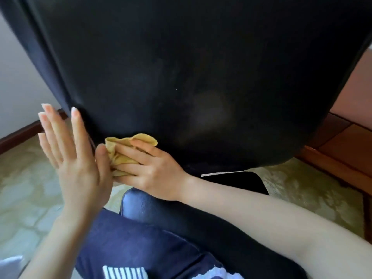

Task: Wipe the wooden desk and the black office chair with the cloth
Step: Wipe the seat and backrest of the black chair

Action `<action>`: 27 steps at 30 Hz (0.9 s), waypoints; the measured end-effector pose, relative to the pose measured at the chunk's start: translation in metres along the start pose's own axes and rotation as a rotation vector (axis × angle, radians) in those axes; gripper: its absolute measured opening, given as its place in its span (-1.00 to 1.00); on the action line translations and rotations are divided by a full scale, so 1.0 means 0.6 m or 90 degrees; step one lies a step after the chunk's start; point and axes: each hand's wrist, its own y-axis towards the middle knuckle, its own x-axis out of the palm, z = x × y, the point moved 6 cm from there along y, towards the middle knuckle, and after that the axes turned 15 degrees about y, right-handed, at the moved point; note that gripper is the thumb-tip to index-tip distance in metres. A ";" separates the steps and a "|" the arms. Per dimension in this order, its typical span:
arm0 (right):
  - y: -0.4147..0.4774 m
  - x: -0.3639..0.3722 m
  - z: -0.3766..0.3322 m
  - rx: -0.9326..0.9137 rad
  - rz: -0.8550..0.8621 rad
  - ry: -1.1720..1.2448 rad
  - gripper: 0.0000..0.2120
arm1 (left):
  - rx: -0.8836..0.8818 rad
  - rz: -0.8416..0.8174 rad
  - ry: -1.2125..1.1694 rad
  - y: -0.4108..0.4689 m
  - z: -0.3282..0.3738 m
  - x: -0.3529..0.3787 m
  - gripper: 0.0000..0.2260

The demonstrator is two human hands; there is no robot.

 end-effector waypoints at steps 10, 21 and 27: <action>-0.049 -0.035 0.027 -0.266 -0.346 -0.075 -0.75 | -0.024 -0.131 -0.113 -0.062 -0.011 0.036 -0.30; -0.250 -0.150 0.129 -0.044 -0.778 -0.220 -0.27 | 0.062 -0.142 0.057 -0.069 -0.019 0.042 0.06; -0.212 -0.089 0.119 -0.039 -0.855 -0.054 -0.59 | 0.243 -0.113 0.316 -0.057 -0.032 0.022 0.17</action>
